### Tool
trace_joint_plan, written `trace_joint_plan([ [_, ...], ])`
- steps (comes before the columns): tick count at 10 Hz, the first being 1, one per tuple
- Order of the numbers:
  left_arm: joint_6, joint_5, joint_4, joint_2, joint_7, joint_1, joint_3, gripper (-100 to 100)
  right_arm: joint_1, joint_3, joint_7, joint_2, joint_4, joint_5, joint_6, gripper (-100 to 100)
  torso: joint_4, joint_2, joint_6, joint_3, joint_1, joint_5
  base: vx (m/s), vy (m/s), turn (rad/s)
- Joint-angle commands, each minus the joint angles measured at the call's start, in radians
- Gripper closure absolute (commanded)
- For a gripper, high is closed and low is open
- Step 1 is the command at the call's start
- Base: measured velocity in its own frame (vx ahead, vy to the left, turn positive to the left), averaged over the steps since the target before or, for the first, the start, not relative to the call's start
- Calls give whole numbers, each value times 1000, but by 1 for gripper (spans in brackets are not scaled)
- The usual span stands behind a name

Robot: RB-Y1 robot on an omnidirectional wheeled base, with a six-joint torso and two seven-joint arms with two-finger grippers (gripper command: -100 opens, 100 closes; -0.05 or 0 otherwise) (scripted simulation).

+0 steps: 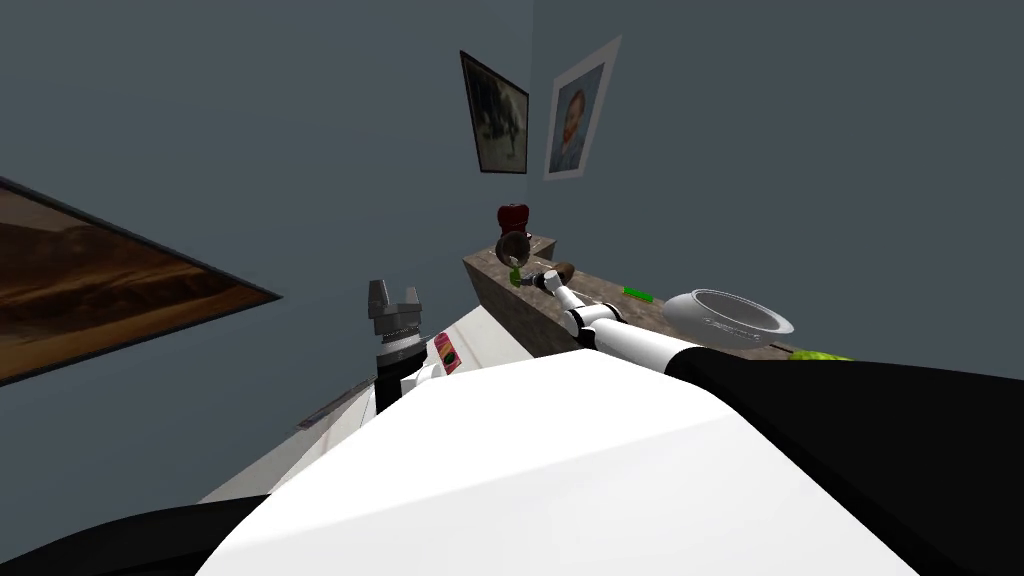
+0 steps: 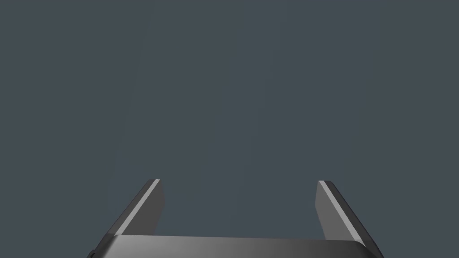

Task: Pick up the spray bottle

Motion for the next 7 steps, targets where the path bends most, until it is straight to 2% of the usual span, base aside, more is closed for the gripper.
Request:
trace_joint_plan([
  [1,0,0,0,0,0,0,0,0,20,48,-50,-34,-13,24,-50,-100,0,0,0,0,0,0,-42,-78,392],
  [2,0,0,0,0,0,0,0,0,20,48,-116,-34,-13,24,-64,-100,0,0,0,0,-1,0,-67,-78,243],
  [3,0,0,0,0,0,0,0,0,39,93,-153,-67,-34,49,-96,-100,0,0,0,0,-1,0,-89,-102,309],
  [4,0,0,0,0,0,0,0,0,39,93,-191,-67,-34,49,-114,-100,0,2,0,1,-2,0,-70,-78,241],
  [5,0,0,0,0,0,0,0,0,39,93,-212,-67,-34,49,-114,-100,0,1,0,1,-1,0,-21,-24,73],
  [6,0,0,0,0,0,0,0,0,59,137,-256,-100,-55,75,-159,-100,0,-2,1,-1,1,0,-45,-62,230],
  [7,0,0,0,0,0,0,0,0,59,137,-261,-100,-55,75,-163,-100,0,-1,0,-1,0,0,-65,-72,222],
])
